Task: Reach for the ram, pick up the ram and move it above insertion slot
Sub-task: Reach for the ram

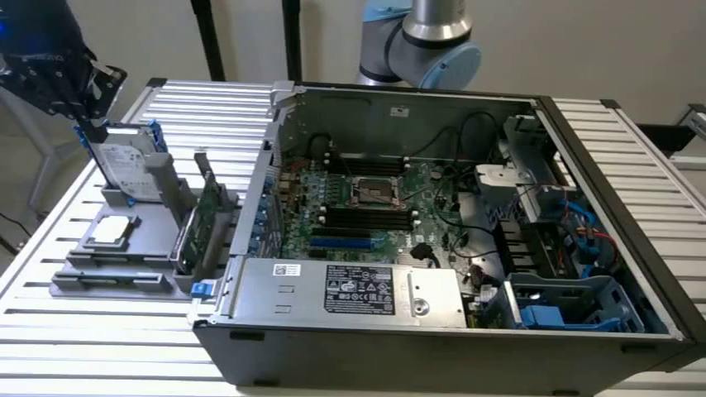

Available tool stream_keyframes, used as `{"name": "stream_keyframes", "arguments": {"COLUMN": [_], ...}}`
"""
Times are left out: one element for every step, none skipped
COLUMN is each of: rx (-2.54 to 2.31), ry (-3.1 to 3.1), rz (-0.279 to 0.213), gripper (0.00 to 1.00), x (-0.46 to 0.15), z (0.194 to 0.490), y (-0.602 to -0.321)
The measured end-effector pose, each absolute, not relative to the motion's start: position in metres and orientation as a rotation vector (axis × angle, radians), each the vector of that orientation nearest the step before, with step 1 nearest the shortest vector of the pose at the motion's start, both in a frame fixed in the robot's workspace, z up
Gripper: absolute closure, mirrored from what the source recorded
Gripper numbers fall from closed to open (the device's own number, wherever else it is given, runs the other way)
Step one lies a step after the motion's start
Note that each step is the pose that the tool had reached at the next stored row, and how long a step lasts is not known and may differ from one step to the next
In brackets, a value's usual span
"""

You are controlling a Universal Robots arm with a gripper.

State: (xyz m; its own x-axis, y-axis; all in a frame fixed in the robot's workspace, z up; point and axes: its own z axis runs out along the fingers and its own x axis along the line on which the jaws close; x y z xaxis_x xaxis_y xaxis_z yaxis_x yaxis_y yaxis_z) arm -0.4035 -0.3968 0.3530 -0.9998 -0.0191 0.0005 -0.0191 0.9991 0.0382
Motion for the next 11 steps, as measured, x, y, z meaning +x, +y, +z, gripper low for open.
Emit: {"name": "stream_keyframes", "arguments": {"rx": [0.030, 0.030, 0.030, 0.030, 0.030, 0.030, 0.030, 0.030, 0.030, 0.030, 0.030], "ry": [-3.140, -3.140, -3.140, -3.140, -3.140, -3.140, -3.140, -3.140, -3.140, -3.140, -3.140], "rz": [-0.060, -0.060, -0.060, -0.060, -0.061, -0.062, -0.062, -0.062, -0.062, -0.062, -0.062], "gripper": [0.89, 0.89, 0.89, 0.89, 0.89, 0.89, 0.89, 0.89, 0.89, 0.89, 0.89], "x": [-0.403, -0.403, -0.403, -0.403, -0.403, -0.403, -0.403, -0.403, -0.403, -0.403, -0.403], "z": [0.353, 0.353, 0.353, 0.353, 0.353, 0.353, 0.353, 0.353, 0.353, 0.353, 0.353], "y": [-0.397, -0.397, -0.397, -0.399, -0.403, -0.407, -0.412, -0.416, -0.421, -0.425, -0.430]}}
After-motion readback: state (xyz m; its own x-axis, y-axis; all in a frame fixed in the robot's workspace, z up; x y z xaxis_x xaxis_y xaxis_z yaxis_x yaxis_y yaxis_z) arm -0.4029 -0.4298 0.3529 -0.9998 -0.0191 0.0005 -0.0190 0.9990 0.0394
